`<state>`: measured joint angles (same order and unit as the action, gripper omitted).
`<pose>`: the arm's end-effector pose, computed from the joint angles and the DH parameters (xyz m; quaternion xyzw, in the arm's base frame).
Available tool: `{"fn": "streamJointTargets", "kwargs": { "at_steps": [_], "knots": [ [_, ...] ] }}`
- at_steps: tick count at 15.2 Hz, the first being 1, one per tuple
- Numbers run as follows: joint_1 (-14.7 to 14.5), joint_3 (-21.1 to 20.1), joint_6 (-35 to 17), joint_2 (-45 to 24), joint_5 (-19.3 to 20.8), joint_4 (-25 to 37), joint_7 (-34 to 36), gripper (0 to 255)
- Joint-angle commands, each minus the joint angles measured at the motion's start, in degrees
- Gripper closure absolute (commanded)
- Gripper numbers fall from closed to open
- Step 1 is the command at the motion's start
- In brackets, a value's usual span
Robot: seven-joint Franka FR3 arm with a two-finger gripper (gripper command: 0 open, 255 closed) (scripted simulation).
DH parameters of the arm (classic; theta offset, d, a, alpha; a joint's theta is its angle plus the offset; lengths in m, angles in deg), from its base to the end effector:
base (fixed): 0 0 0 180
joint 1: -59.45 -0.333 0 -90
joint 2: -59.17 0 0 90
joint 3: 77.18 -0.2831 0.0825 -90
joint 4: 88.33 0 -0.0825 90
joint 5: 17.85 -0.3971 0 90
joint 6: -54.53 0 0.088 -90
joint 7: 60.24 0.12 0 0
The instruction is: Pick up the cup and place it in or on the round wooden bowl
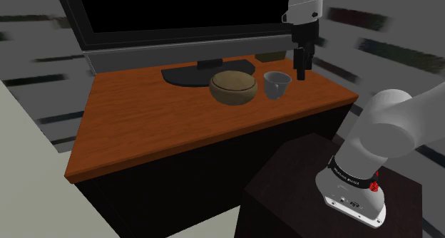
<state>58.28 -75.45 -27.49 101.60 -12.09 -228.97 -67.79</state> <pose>0.3258 -0.0168 0.4831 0.9870 0.0657 -0.1431 0.0307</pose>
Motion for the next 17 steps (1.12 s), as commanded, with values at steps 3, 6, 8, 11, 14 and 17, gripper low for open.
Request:
{"fn": "streamJointTargets", "kwargs": {
  "at_steps": [3,6,8,11,14,17],
  "knots": [
    [0.49,0.52,-5.63,-1.47,0.22,-1.12,0.83,0],
    [1.20,1.34,-14.06,-4.18,0.56,-2.29,2.04,0],
    [1.66,1.89,-19.64,-6.30,0.77,-2.70,2.81,0],
    [2.33,2.72,-27.87,-9.89,1.04,-2.78,3.91,0],
    [2.42,2.87,-29.71,-10.31,1.18,-4.09,3.97,0],
    [2.53,3.09,-32.22,-10.92,1.39,-5.98,4.02,0]
  ]
}}
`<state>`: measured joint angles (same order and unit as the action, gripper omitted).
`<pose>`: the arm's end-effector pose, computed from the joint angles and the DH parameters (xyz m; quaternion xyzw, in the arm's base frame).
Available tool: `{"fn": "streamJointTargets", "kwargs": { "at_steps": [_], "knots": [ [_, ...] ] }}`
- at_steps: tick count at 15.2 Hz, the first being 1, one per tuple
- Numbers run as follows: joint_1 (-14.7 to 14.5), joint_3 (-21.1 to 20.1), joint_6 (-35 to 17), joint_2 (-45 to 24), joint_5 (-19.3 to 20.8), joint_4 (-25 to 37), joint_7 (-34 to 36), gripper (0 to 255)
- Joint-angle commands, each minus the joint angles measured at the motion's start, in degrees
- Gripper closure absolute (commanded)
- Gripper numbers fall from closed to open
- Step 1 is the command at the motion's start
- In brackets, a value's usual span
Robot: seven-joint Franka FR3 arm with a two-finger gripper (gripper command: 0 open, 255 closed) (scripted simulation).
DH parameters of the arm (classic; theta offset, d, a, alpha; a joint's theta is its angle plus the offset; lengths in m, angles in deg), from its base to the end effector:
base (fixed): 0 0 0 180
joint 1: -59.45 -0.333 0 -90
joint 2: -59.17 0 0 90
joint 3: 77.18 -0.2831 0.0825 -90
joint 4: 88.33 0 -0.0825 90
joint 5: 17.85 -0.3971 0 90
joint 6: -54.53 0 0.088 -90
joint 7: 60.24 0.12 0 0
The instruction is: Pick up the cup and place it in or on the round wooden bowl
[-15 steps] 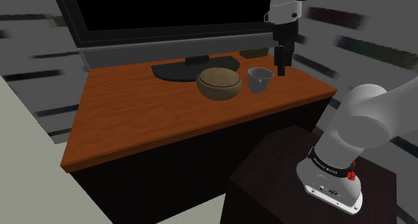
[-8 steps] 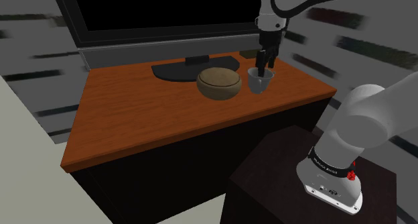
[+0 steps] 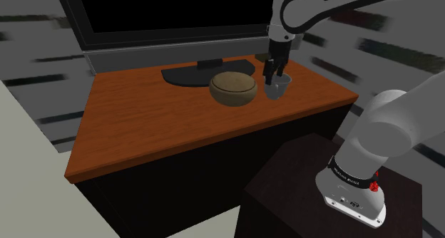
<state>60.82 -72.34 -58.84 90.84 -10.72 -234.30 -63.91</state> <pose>0.4008 -0.0512 0.4070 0.9993 0.0095 -0.0111 0.0340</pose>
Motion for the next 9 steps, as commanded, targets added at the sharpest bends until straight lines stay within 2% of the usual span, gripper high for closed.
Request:
{"fn": "streamJointTargets", "kwargs": {
  "at_steps": [1,2,9],
  "knots": [
    [0.02,0.05,-1.72,-0.40,0.09,-1.26,0.16,0],
    [0.08,0.17,-3.07,-0.81,0.21,-2.20,0.19,0],
    [0.08,0.17,-3.07,-0.81,0.21,-2.20,0.19,0]
  ]
}}
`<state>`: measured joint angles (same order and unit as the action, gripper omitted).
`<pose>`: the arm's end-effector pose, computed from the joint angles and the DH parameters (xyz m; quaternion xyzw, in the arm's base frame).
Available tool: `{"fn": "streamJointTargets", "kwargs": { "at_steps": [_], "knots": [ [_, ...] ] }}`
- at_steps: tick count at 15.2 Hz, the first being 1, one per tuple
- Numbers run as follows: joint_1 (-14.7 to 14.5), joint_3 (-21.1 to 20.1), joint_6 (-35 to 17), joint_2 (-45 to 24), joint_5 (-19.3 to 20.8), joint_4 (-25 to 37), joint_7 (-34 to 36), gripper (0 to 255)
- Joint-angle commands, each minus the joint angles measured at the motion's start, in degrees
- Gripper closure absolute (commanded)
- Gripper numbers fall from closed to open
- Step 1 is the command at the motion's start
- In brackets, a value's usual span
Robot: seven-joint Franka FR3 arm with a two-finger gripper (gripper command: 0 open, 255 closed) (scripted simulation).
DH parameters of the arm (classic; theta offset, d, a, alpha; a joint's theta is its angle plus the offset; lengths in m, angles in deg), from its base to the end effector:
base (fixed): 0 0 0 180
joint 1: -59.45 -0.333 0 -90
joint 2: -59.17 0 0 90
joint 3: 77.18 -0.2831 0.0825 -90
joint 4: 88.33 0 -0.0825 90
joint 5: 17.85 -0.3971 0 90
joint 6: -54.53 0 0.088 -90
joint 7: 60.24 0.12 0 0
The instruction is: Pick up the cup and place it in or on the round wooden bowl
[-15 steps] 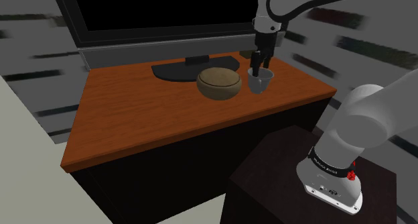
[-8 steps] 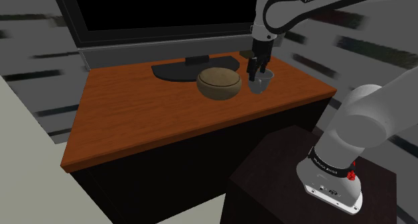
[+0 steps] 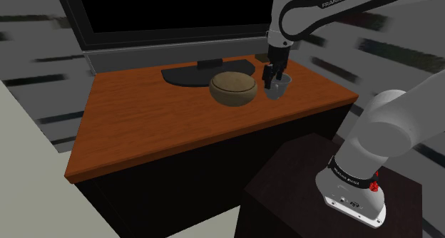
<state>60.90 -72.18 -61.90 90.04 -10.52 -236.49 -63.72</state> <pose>0.3997 -0.0514 0.3876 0.9993 0.0094 -0.0104 0.0339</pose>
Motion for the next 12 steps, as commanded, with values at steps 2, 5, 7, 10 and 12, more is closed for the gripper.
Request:
{"fn": "streamJointTargets", "kwargs": {
  "at_steps": [2,5,7,10,12],
  "knots": [
    [0.00,0.00,0.00,0.00,0.00,0.00,0.00,255],
    [0.00,0.00,0.00,0.00,0.00,0.00,0.00,255],
    [0.00,0.00,-0.01,0.00,0.00,-0.01,0.00,255],
    [0.00,0.00,-0.01,0.00,0.00,-0.01,0.00,255],
    [-0.02,-0.04,0.85,0.28,-0.05,0.57,-0.06,255]
  ]
}}
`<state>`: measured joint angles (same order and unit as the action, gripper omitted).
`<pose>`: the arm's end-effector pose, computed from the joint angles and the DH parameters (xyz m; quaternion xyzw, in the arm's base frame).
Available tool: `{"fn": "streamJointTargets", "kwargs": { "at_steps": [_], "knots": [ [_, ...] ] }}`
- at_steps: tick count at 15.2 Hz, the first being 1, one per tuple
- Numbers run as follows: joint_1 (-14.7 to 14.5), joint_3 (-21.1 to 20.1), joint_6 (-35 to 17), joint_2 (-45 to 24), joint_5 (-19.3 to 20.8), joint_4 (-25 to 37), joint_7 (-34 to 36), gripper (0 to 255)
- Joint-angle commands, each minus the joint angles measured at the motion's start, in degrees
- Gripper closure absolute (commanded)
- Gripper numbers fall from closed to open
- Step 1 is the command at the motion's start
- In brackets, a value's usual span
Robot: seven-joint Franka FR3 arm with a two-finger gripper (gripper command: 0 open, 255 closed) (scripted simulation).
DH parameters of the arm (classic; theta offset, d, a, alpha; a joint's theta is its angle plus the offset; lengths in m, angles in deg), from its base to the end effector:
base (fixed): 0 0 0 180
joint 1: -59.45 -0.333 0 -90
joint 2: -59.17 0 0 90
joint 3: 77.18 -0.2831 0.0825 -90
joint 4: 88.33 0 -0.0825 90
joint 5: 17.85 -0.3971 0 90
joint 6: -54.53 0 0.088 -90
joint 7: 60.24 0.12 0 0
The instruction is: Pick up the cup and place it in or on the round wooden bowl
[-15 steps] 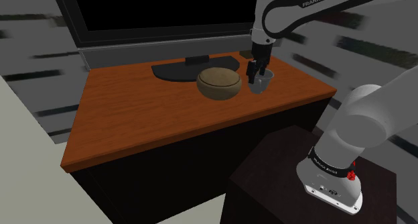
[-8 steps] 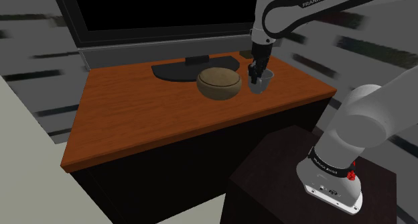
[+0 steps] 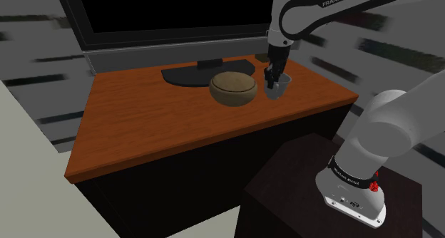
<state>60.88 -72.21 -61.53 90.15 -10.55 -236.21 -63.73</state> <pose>0.3999 -0.0513 0.3902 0.9993 0.0094 -0.0103 0.0340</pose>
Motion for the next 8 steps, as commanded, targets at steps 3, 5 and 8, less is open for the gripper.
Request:
{"fn": "streamJointTargets", "kwargs": {
  "at_steps": [3,5,8],
  "knots": [
    [-0.05,-0.13,3.02,0.90,-0.17,2.11,-0.22,255],
    [-0.08,-0.20,4.69,1.30,-0.27,3.37,-0.33,255],
    [-0.12,-0.32,7.15,1.79,-0.42,5.35,-0.50,255]
  ]
}}
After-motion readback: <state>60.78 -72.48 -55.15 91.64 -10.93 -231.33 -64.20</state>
